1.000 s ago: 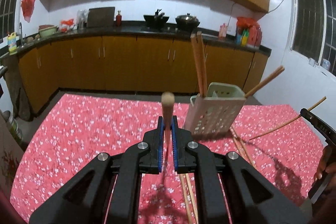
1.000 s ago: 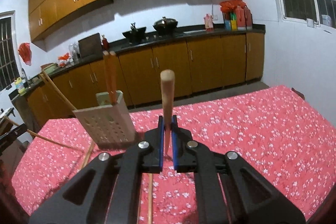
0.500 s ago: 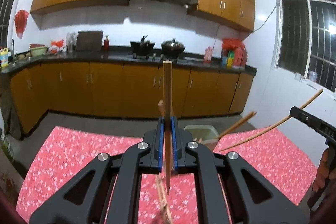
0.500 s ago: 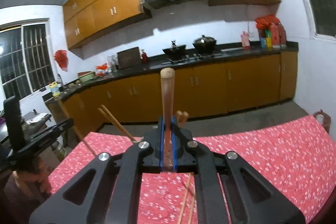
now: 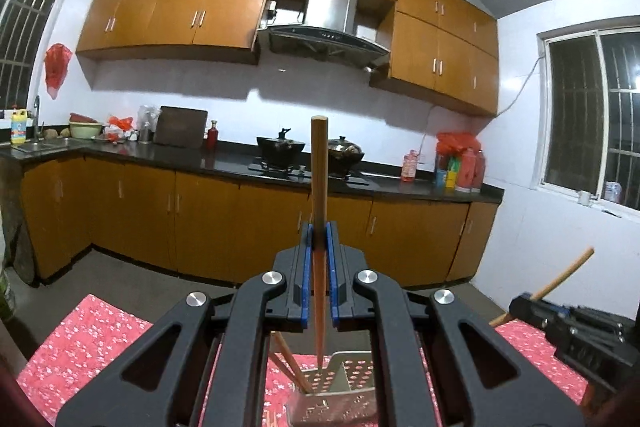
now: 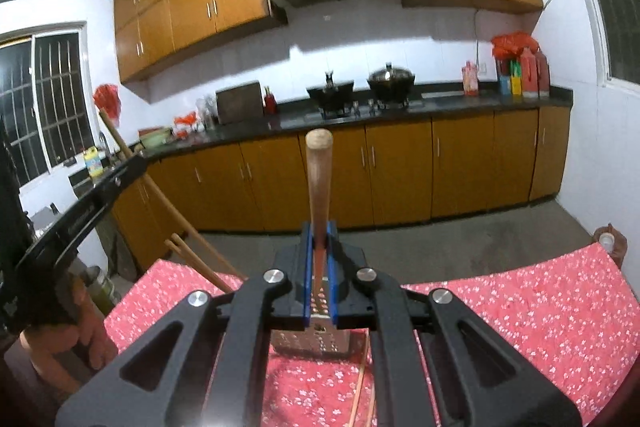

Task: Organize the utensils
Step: 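Raise both held chopsticks upright above the beige utensil holder, then drop the chopsticks into the holder by opening both grippers, then lower both grippers back to the loose chopsticks on the table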

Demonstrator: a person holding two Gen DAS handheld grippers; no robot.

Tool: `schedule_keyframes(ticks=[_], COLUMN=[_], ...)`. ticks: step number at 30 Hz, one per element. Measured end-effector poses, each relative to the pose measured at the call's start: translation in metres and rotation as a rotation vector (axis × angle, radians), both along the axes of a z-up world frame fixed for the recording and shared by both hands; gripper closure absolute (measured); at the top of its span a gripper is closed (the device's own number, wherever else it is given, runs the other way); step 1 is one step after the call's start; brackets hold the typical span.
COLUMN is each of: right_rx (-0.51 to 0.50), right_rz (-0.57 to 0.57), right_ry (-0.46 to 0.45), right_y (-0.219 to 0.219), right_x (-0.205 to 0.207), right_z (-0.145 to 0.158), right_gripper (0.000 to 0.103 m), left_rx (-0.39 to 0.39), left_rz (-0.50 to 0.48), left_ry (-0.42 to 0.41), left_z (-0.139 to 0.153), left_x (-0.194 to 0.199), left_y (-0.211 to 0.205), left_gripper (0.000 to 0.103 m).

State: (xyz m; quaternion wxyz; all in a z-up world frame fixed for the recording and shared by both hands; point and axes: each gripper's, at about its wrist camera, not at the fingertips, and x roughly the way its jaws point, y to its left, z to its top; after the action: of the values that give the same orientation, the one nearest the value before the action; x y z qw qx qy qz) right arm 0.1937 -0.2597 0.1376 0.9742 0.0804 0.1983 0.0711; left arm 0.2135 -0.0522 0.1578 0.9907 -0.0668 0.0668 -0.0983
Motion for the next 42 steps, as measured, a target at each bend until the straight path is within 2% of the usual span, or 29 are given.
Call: schedule_keyframes(ticks=[5,9,12,14,16,18,25,29,31,33,39,42], right_rx=[0.017,0.018,0.034,0.04,0.045,0.05,0.018,0.021,0.025,0.041,0.062,0.09], right_rz=[0.007,0.011,0.008,0.003,0.002,-0.001,-0.046,-0.106,-0.147,-0.18,-0.195,-0.128], right_ry=[0.059,0.087,0.087,0.08,0.071,0.057,-0.053,-0.071,-0.044,0.028,0.289,0.406], right_y=[0.001,0.006,0.007,0.006,0.004,0.004,-0.002,-0.022,-0.036,-0.052,-0.065,-0.055], right_x=[0.018,0.028,0.03,0.027,0.024,0.02,-0.023,-0.05,-0.059,-0.06,-0.037,-0.029], right_z=[-0.02,-0.03,-0.033,-0.033,-0.031,-0.028,-0.007,-0.016,-0.033,-0.061,-0.154,-0.197], right_gripper=[0.095,0.095,0.087,0.08,0.08,0.078,0.071,0.069,0.068,0.067,0.068,0.079], left_rx=[0.0,0.012,0.008,0.004,-0.008,-0.025,-0.044,-0.032,-0.013,0.018,0.106,0.134], left_rz=[-0.007,-0.037,-0.043,-0.041,-0.033,-0.026,-0.015,0.006,0.027,0.051,0.034,0.003], left_ry=[0.036,0.106,0.122,0.123,0.118,0.11,0.078,0.093,0.12,0.17,0.464,0.556], left_z=[-0.027,-0.043,-0.045,-0.043,-0.04,-0.036,-0.022,-0.031,-0.045,-0.064,-0.149,-0.182], left_x=[0.017,0.027,0.027,0.024,0.021,0.019,-0.009,-0.032,-0.04,-0.042,-0.024,-0.024], left_y=[-0.006,-0.011,-0.01,-0.005,0.001,0.005,0.024,0.041,0.051,0.057,0.068,0.066], left_gripper=[0.095,0.095,0.095,0.093,0.077,0.069,0.069,0.068,0.067,0.066,0.066,0.066])
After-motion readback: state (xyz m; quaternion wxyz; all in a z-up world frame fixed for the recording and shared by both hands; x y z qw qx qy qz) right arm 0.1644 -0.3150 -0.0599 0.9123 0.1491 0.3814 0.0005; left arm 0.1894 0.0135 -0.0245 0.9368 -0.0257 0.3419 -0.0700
